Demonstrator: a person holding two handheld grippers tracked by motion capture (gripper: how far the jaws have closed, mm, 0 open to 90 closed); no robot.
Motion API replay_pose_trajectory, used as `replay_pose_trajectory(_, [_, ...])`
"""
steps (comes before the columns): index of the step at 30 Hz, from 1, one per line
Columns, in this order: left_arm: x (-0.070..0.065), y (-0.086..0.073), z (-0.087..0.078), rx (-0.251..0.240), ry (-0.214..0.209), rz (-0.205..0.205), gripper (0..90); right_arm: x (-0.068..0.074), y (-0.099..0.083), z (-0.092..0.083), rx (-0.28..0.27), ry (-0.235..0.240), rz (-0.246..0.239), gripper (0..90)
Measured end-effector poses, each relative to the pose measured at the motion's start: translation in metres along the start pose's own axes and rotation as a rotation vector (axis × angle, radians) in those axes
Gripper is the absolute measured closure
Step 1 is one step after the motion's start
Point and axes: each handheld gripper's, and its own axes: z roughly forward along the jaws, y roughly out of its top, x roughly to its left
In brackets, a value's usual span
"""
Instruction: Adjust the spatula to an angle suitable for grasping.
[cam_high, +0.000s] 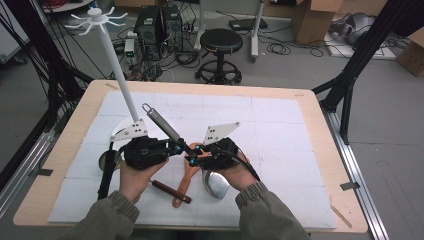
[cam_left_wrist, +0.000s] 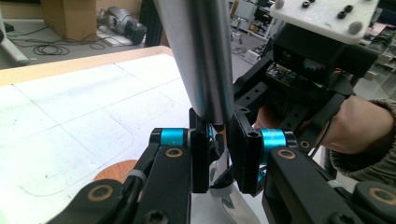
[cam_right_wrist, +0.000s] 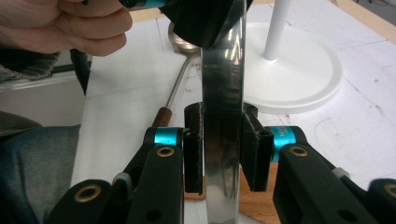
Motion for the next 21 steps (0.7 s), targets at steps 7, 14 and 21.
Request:
replay_pose_trajectory(7, [-0.001,0.003,0.0,-0.027,0.022,-0.017,78.5,0.005,0.003,0.001,-0.024,-0.037,-0.005,74.8])
replay_pose_trajectory(14, [0.0,0.006,0.004,-0.048,-0.001,-0.061,82.7,0.004,0.004,-0.002,-0.034,-0.059,-0.012,74.6])
replay_pose_trajectory(21, [-0.001,0.013,0.005,-0.068,-0.022,-0.069,87.2,0.003,0.005,-0.011,-0.077,-0.066,-0.019,76.0])
